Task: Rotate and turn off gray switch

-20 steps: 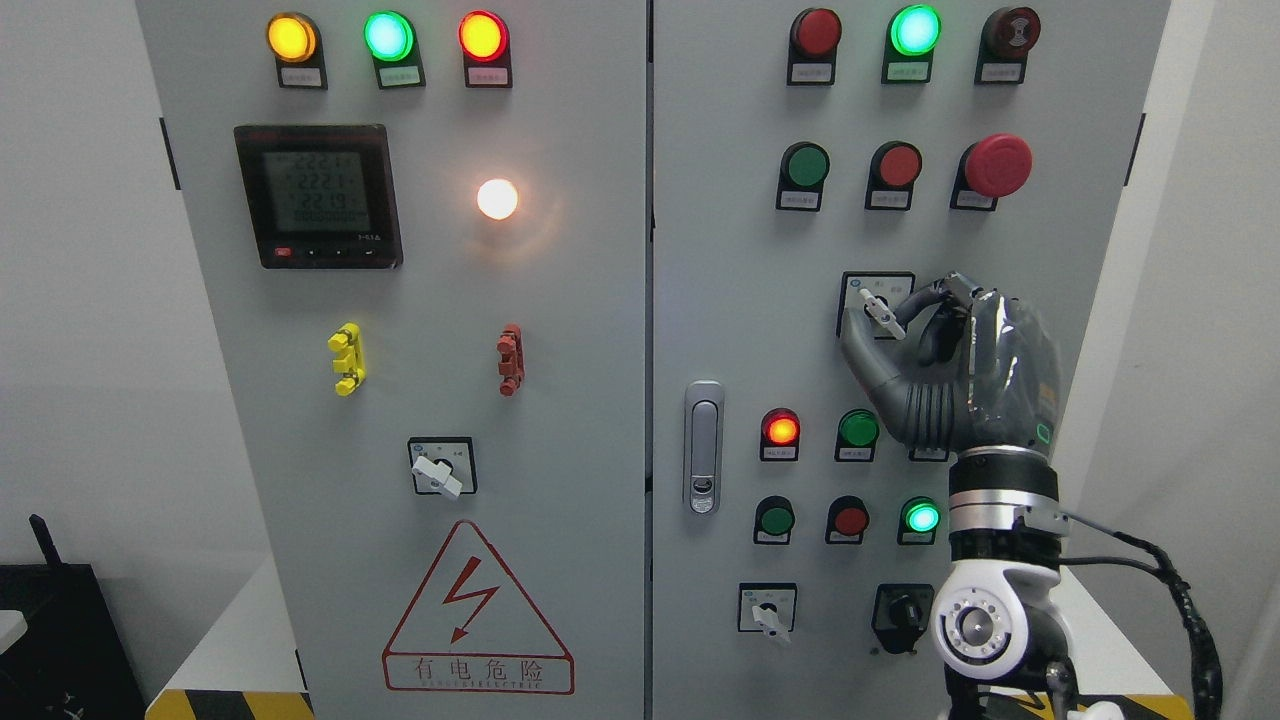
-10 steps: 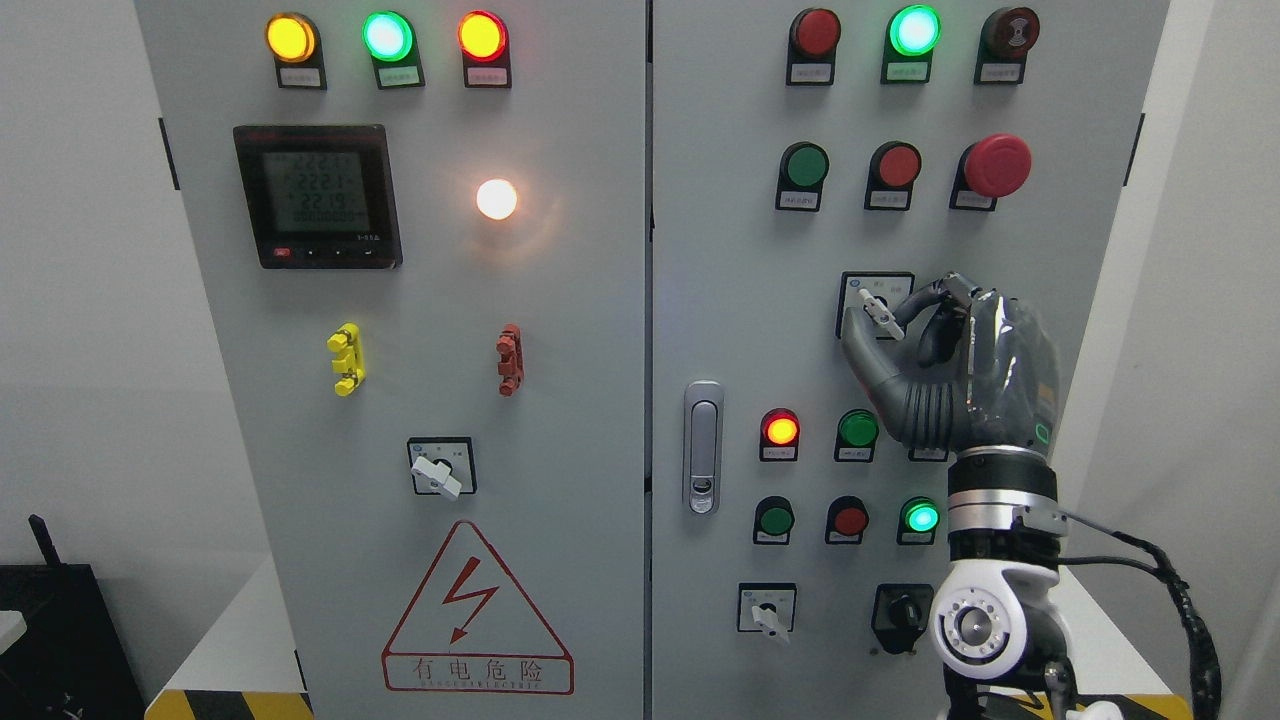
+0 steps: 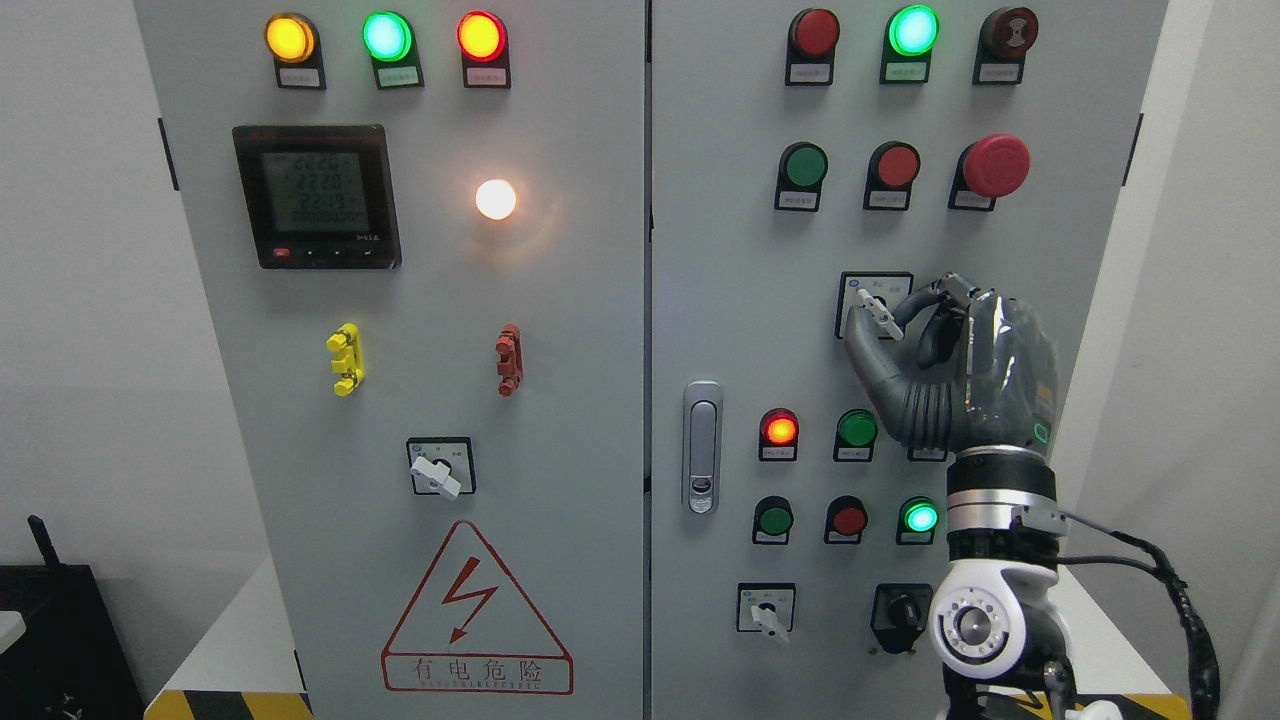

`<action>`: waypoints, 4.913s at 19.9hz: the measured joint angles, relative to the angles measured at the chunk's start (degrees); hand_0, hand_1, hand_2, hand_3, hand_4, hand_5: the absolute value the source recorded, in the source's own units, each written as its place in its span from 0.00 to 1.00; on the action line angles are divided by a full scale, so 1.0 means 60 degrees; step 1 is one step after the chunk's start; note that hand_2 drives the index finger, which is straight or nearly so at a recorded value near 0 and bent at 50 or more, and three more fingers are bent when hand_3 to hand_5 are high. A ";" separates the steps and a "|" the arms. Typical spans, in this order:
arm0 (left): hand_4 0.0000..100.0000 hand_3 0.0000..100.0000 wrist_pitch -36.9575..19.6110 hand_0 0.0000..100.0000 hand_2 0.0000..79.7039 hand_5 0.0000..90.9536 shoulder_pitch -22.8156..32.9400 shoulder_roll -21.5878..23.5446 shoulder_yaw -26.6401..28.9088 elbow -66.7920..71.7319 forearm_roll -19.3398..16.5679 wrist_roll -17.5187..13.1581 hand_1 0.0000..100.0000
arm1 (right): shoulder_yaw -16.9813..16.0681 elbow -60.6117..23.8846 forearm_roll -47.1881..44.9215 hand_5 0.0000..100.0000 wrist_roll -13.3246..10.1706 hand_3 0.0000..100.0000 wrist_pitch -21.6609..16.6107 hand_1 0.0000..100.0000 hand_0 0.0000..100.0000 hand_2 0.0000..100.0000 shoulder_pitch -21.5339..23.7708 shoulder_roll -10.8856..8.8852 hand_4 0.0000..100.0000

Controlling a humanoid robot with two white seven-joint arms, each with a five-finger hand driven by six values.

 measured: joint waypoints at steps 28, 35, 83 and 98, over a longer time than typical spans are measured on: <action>0.00 0.00 0.0000 0.12 0.00 0.00 0.0000 0.0000 0.0000 0.0000 0.0000 0.0000 0.39 | 0.0006 0.0040 -0.0001 1.00 0.0125 1.00 0.0008 0.45 0.35 0.71 -0.0084 0.0000 0.95; 0.00 0.00 0.0000 0.12 0.00 0.00 0.0000 0.0000 0.0000 0.0000 0.0000 0.0000 0.39 | 0.0008 0.0063 -0.0001 1.00 0.0076 1.00 0.0007 0.45 0.35 0.72 -0.0106 0.0000 0.95; 0.00 0.00 0.0000 0.12 0.00 0.00 0.0000 0.0000 0.0000 0.0000 0.0000 0.0000 0.39 | 0.0006 0.0144 -0.0014 1.00 0.0079 1.00 0.0008 0.37 0.54 0.76 -0.0151 0.0000 0.96; 0.00 0.00 0.0000 0.12 0.00 0.00 0.0000 0.0000 0.0000 0.0000 0.0000 0.0000 0.39 | 0.0006 0.0164 -0.0032 1.00 0.0085 1.00 -0.0007 0.33 0.54 0.76 -0.0180 0.0001 0.96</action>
